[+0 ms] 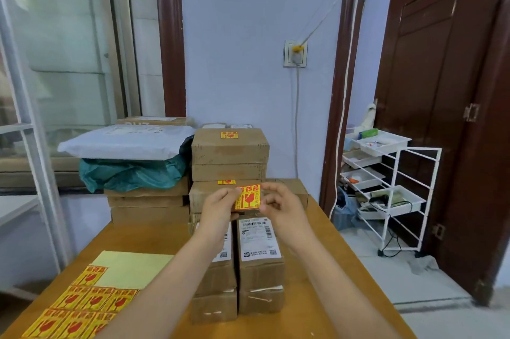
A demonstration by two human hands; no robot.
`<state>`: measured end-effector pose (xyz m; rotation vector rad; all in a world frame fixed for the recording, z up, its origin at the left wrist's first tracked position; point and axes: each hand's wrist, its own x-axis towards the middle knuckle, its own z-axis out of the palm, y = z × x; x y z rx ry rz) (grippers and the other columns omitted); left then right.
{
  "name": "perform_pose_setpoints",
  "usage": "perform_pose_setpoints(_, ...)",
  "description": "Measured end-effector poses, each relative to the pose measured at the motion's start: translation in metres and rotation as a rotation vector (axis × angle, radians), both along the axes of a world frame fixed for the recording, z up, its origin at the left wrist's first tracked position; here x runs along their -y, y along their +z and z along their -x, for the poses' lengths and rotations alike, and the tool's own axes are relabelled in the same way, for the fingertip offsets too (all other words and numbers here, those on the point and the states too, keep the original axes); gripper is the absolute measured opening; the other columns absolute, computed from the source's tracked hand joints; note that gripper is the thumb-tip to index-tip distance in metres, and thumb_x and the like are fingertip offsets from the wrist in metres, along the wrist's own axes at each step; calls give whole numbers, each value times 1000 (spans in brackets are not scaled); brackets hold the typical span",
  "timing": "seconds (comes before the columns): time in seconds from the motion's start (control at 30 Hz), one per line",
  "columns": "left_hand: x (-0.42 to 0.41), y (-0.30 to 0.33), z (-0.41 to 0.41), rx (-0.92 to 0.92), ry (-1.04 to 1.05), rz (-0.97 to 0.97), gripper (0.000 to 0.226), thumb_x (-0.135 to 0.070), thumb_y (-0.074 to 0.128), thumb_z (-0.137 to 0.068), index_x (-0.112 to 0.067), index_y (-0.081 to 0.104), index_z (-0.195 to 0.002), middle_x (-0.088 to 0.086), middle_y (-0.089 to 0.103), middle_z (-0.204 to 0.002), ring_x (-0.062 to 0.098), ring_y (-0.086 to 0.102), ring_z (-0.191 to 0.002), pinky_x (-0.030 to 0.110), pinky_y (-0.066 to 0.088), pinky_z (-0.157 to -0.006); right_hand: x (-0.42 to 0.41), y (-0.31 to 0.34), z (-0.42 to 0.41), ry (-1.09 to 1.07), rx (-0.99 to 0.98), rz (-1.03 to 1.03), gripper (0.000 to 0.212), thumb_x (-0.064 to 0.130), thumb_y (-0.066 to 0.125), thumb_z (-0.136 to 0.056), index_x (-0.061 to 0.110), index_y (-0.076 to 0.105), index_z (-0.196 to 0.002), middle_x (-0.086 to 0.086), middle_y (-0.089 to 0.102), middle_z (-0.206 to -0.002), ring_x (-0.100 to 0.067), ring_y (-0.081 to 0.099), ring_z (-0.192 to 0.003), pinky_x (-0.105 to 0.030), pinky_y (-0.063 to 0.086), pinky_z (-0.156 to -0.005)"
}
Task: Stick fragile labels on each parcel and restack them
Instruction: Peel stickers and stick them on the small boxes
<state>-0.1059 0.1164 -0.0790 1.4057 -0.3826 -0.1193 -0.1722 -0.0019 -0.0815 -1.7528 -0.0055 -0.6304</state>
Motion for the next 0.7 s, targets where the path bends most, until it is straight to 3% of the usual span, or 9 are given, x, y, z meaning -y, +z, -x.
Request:
perform_pose_setpoints(0.13, 6, -3, 2, -11, 9, -14, 23, -17, 52, -97, -7, 63, -78, 4, 67, -76, 9, 61, -64, 12, 46, -50, 4, -4, -1, -55, 28, 62, 38, -13, 54, -85, 10, 58, -115, 1, 56, -73, 0, 56, -69, -8, 45, -72)
perform_pose_setpoints(0.27, 7, -5, 2, -28, 43, 8, 25, -17, 53, -97, -7, 61, -75, 7, 67, -79, 11, 62, -67, 12, 47, -50, 10, -8, 0, -83, -17, 68, 30, -4, 59, -88, 16, 61, -109, 4, 64, -76, 1, 61, -78, -10, 42, -76)
perform_pose_setpoints(0.37, 10, -7, 5, 28, 99, -4, 31, -19, 54, -96, 6, 62, -80, 15, 66, -81, 15, 59, -71, 19, 49, -62, 18, -13, 2, -78, -123, 33, 21, 8, 57, -93, 20, 60, -109, 7, 70, -91, 1, 62, -91, -9, 42, -72)
perform_pose_setpoints(0.47, 12, -11, 7, 54, 143, 31, 39, -23, 55, -95, 15, 58, -86, 24, 63, -85, 23, 54, -76, 36, 47, -75, 24, -16, -1, -145, -195, 56, 22, 9, 47, -98, 12, 61, -114, 6, 69, -87, -11, 61, -100, -24, 47, -88)
perform_pose_setpoints(0.57, 10, -10, 5, 51, 142, 13, 38, -32, 51, -96, 2, 61, -85, 13, 59, -83, 21, 52, -78, 32, 44, -75, 29, -20, -1, -241, -242, 102, 22, 10, 43, -98, 10, 63, -109, 9, 67, -78, -19, 61, -102, -38, 46, -98)
perform_pose_setpoints(0.7, 8, -8, 7, 21, 69, -30, 36, -33, 43, -100, -10, 68, -86, 5, 70, -85, 15, 62, -80, 29, 45, -83, 32, -15, 0, -229, -195, 80, 19, 15, 44, -98, 17, 63, -102, 9, 64, -85, -15, 59, -94, -31, 46, -89)
